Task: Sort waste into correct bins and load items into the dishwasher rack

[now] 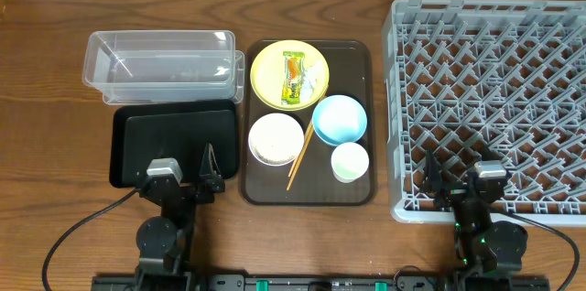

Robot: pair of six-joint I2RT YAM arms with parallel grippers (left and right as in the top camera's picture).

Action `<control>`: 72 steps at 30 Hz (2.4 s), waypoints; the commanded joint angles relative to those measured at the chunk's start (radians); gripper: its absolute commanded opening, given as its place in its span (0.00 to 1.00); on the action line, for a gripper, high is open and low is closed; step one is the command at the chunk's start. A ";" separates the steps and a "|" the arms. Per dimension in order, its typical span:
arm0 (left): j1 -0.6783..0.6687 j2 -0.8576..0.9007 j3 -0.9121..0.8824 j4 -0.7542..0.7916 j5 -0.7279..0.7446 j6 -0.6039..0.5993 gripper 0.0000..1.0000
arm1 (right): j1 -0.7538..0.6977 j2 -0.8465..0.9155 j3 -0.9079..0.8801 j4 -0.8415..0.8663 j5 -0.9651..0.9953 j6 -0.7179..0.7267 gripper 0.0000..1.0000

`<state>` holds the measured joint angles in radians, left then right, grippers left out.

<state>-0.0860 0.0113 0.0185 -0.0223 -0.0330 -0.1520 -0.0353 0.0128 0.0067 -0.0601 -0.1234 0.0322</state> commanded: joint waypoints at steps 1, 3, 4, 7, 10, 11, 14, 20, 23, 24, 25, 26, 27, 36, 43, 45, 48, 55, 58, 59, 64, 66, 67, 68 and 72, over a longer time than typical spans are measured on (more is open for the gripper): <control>0.002 -0.001 -0.014 -0.045 -0.034 0.017 0.95 | 0.016 -0.002 -0.001 -0.003 -0.008 -0.011 0.99; 0.002 -0.001 -0.014 -0.045 -0.034 0.017 0.95 | 0.016 -0.002 -0.001 -0.003 -0.008 -0.011 0.99; 0.002 -0.001 -0.014 -0.045 -0.034 0.017 0.95 | 0.016 -0.002 -0.001 -0.003 -0.008 -0.011 0.99; 0.002 -0.001 -0.014 -0.045 -0.034 0.017 0.95 | 0.016 -0.002 -0.001 -0.003 -0.008 -0.011 0.99; 0.002 -0.001 -0.014 -0.045 -0.034 0.017 0.95 | 0.016 -0.002 -0.001 -0.003 -0.008 -0.011 0.99; 0.002 -0.001 -0.014 -0.045 -0.034 0.017 0.95 | 0.016 -0.002 -0.001 -0.003 -0.008 -0.011 0.99; 0.002 -0.001 -0.014 -0.045 -0.034 0.017 0.95 | 0.016 -0.002 -0.001 -0.003 -0.008 -0.011 0.99; 0.002 -0.001 -0.014 -0.045 -0.034 0.017 0.95 | 0.016 -0.002 -0.001 -0.002 -0.008 -0.011 0.99; 0.002 -0.001 -0.014 -0.045 -0.035 0.017 0.95 | 0.016 -0.002 -0.001 -0.003 0.021 -0.011 0.99; 0.002 -0.001 -0.014 -0.045 -0.035 0.018 0.95 | 0.016 -0.002 -0.001 -0.003 0.021 -0.011 0.99; 0.002 -0.001 -0.014 -0.045 -0.034 0.017 0.95 | 0.016 -0.002 -0.001 -0.003 0.021 -0.011 0.99; 0.002 -0.001 -0.014 -0.045 -0.034 0.017 0.95 | 0.016 -0.002 -0.001 -0.004 0.017 -0.010 0.99; 0.002 -0.001 -0.014 -0.045 -0.034 0.017 0.95 | 0.016 -0.002 -0.001 -0.003 0.014 -0.005 0.99; 0.002 0.049 -0.014 -0.046 -0.027 -0.049 0.95 | 0.016 0.010 -0.001 -0.005 0.022 0.024 0.99; 0.002 0.179 0.026 -0.049 -0.027 -0.051 0.95 | 0.016 0.093 0.040 -0.043 0.071 0.023 0.99; 0.002 0.232 0.058 -0.049 -0.027 -0.051 0.95 | 0.016 0.140 0.076 -0.059 0.075 0.024 0.99; 0.002 0.332 0.132 -0.070 -0.027 -0.051 0.95 | 0.016 0.232 0.156 -0.105 0.075 0.023 0.99; 0.002 0.611 0.429 -0.270 0.026 -0.051 0.95 | 0.016 0.511 0.431 -0.293 0.101 0.049 0.99; 0.002 0.758 0.594 -0.417 0.029 -0.051 0.95 | 0.016 0.637 0.549 -0.380 0.100 0.049 0.99; 0.002 0.801 0.648 -0.475 0.045 -0.051 0.95 | 0.016 0.679 0.586 -0.410 0.100 0.049 0.99; 0.002 0.996 0.875 -0.776 0.093 -0.051 0.95 | 0.016 0.846 0.727 -0.548 0.100 0.049 0.99; 0.002 1.044 0.893 -0.797 0.094 -0.051 0.98 | 0.016 0.890 0.764 -0.580 0.095 0.049 0.99; 0.002 1.066 0.892 -0.805 0.093 -0.051 0.98 | 0.016 0.910 0.780 -0.589 0.087 0.050 0.99; 0.002 1.079 0.890 -0.811 0.093 -0.051 0.98 | 0.016 0.922 0.788 -0.591 0.077 0.050 0.99; 0.002 1.131 0.892 -0.805 0.158 -0.051 0.98 | 0.016 0.930 0.798 -0.577 0.027 0.050 0.99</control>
<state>-0.0860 1.1244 0.8944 -0.8330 0.0669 -0.1951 -0.0353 0.9455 0.7769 -0.6392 -0.0555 0.0715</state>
